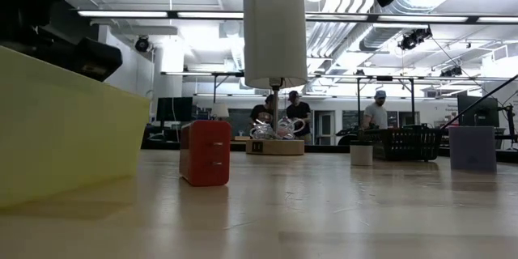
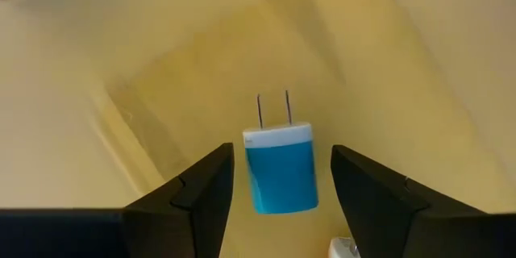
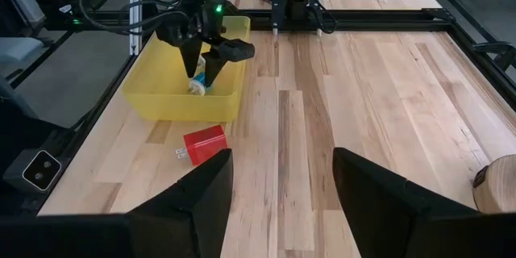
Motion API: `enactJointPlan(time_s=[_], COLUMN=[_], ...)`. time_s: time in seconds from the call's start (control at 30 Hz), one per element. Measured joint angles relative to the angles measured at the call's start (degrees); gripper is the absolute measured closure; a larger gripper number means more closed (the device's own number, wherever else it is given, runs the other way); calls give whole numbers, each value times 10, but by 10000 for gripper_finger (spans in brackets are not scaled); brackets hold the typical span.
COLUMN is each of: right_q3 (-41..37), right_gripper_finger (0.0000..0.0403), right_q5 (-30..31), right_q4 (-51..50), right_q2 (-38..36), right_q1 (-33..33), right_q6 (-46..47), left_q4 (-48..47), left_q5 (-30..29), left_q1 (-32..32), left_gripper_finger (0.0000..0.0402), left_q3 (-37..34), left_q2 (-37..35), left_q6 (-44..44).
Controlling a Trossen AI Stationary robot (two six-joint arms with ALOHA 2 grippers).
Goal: Pick & Place Office items
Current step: Put the left red charger adapter into the yellow bin
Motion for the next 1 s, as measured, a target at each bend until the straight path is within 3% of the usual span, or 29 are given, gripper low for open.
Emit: enactJointPlan(time_s=[0.53,1.0], right_q3=[0,0], right_gripper_finger=[201,201], right_q5=[0,0], right_q4=[0,0], right_q2=[0,0], right_q1=[0,0], right_q6=[0,0], left_q4=[12,13], left_q5=[-7,-17], left_q1=[39,60], left_gripper_finger=[200,200], left_q3=[0,0], left_q2=[-106,-113], left_q6=[31,75])
